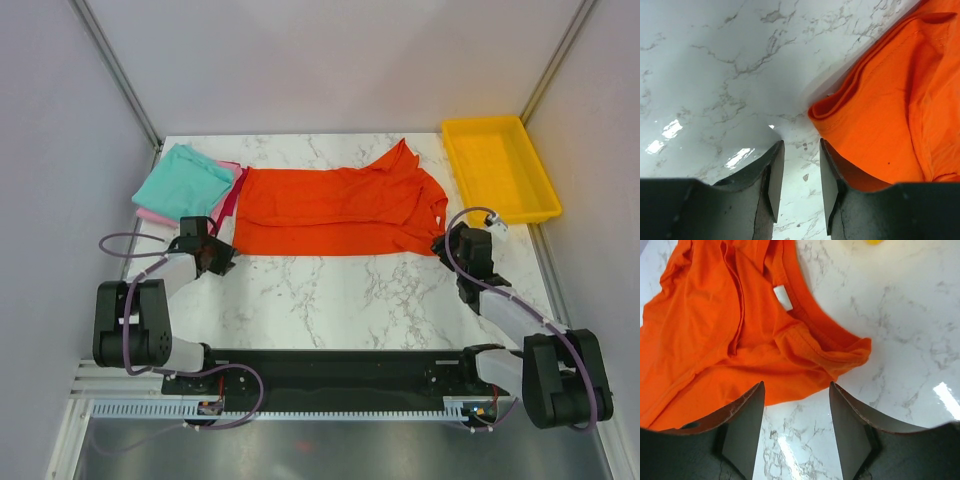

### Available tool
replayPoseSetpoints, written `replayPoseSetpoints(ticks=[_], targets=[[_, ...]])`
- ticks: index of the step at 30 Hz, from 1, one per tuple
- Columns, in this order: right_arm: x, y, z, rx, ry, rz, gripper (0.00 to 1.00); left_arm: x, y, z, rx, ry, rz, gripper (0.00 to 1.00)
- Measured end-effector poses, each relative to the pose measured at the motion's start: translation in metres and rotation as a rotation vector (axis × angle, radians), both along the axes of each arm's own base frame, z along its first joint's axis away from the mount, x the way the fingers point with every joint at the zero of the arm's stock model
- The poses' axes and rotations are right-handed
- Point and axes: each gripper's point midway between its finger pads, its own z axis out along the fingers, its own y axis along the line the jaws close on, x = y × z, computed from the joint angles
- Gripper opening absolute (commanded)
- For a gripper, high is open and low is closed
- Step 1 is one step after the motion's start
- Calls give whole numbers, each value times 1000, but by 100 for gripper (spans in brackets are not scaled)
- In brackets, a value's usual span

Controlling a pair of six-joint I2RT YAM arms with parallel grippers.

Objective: Fold and stack the t-shirts

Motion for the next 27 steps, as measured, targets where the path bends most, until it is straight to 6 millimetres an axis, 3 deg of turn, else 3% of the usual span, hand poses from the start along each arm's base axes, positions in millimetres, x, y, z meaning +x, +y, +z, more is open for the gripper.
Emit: replayPoseSetpoints(ticks=[7,11,12,13,16,19,23,27], targets=[[3,27,-34,102,52,98,65,12,-3,-3,-17,-20,-11,41],[6,32,-45,127,72,105,64,21,-5,-3,-27,-35,-19,41],[8,32,-46,129,70,101,64,23,-6,-3,-30,-38,-22,36],[9,31,-46,130,69,97,63,25,-6,-3,-32,-42,-23,23],[12,27,-47,121,76,68,59,26,-6,-7,-33,-32,-20,7],[17,19,-49,93,98,23,49,27,-6,-7,-31,-34,-20,4],[18,9,-52,57,127,-24,22,27,-6,-7,-31,-34,-20,2],[13,3,-56,36,154,-44,12,27,-6,-7,-31,-34,-20,2]])
